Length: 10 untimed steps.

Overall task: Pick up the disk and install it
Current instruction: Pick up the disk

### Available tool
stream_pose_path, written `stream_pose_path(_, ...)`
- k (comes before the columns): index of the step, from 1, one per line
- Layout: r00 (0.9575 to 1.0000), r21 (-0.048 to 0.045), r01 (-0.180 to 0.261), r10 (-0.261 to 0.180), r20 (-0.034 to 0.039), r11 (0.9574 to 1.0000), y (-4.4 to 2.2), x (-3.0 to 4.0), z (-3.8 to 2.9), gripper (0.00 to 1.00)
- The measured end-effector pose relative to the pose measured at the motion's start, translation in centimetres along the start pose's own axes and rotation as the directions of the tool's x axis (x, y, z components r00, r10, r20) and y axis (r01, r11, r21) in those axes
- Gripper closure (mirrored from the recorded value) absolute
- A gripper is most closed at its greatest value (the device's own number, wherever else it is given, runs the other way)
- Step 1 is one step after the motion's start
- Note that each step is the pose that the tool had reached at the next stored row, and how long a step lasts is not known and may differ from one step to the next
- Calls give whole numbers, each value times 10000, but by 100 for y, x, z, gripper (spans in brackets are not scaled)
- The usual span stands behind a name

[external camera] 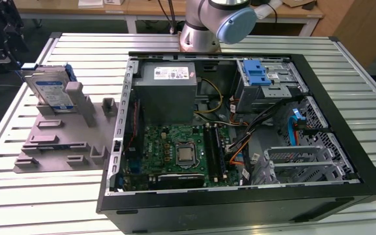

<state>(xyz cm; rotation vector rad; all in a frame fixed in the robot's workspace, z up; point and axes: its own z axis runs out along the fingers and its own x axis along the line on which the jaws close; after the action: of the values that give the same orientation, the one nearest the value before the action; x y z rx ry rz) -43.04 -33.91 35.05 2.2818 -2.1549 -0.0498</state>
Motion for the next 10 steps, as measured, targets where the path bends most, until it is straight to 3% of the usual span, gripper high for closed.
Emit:
stream_pose_path(7,9984,13,-570,570,14,9984,-1,-1,38,35)
stream_pose_path(10,9982,13,-607,607,18,9982,-4,-1,80,35)
